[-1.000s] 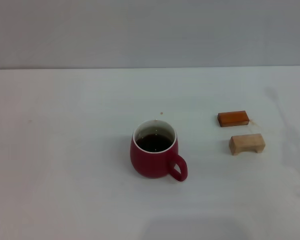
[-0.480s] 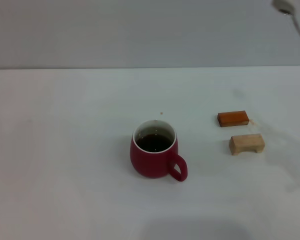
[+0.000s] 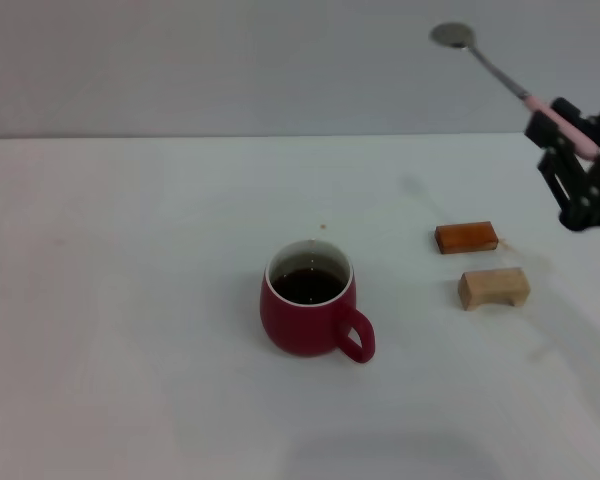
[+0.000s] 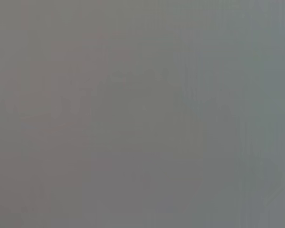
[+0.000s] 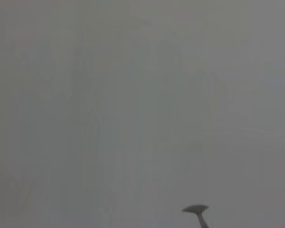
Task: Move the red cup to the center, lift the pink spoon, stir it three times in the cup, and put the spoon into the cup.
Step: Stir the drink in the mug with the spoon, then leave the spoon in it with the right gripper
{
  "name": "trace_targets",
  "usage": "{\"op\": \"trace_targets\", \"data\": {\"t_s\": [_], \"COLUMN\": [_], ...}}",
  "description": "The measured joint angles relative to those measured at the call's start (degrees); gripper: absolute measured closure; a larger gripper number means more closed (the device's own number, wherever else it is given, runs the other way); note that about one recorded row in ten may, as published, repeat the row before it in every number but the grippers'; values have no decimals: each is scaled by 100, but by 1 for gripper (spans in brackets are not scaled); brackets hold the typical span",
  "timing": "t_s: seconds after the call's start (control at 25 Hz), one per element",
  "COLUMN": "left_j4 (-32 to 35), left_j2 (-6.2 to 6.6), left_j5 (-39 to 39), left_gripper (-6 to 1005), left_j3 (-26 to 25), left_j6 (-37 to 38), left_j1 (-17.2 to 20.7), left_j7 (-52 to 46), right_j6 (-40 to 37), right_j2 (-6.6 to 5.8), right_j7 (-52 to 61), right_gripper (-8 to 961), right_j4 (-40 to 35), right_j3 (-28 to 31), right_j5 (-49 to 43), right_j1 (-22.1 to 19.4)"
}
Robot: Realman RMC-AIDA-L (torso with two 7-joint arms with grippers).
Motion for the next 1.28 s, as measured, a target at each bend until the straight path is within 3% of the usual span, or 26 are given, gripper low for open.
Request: {"op": "trace_targets", "data": {"t_s": [0.08, 0.12, 0.16, 0.2, 0.24, 0.32, 0.4, 0.72, 0.8, 0.84, 0.96, 1.0, 1.04, 1.2, 1.28], "left_j4": [3, 3, 3, 11, 11, 16, 26, 26, 25, 25, 25, 25, 25, 25, 25], "left_j2": [0, 0, 0, 0, 0, 0, -7, -15, -33, -33, -57, -60, -60, -71, -71], "left_j5": [1, 1, 1, -1, -1, -3, -1, 0, -1, -1, 0, -1, -1, 0, -1], "left_gripper": [156, 156, 156, 156, 156, 156, 156, 155, 155, 155, 155, 155, 155, 155, 155], "left_j3": [-3, -3, -3, -16, -16, -18, -8, 19, 23, 23, 18, 13, 13, 4, -13], "left_j6": [-5, -5, -5, -10, -10, -12, -18, -18, -18, -18, -18, -17, -17, -16, -14], "left_j1": [0, 0, 0, 2, 2, 3, 11, 29, 37, 37, 46, 46, 46, 56, 61], "left_j7": [0, 0, 0, 0, 0, 0, -1, -47, -50, -50, -51, -51, -51, -53, -54], "right_j6": [865, 865, 1287, 2056, 2056, 2476, 2751, 3771, 4191, 4191, 4530, 4718, 4718, 5195, 5284], "right_j2": [246, 246, 429, 837, 837, 1223, 1455, 1531, 1699, 1699, 1895, 2036, 2036, 2315, 2354], "right_j7": [-2, -2, -2, 2, 2, 0, 2, 225, 220, 220, 172, 133, 133, 104, 102], "right_gripper": [794, 794, 794, 794, 794, 795, 795, 794, 794, 794, 793, 793, 793, 793, 792], "right_j4": [424, 424, 670, 1135, 1135, 1531, 1971, 2608, 2776, 2776, 2910, 2943, 2943, 2961, 2961], "right_j3": [661, 661, 1001, 1578, 1578, 2003, 2290, 2583, 2687, 2687, 2762, 2800, 2800, 2845, 2849], "right_j5": [-674, -674, -1014, -1660, -1660, -2165, -2486, -2469, -2442, -2442, -2442, -2447, -2447, -2461, -2464], "right_j1": [-378, -378, -583, -963, -963, -1334, -1629, -1432, -1352, -1352, -1312, -1272, -1272, -1094, -1055]}}
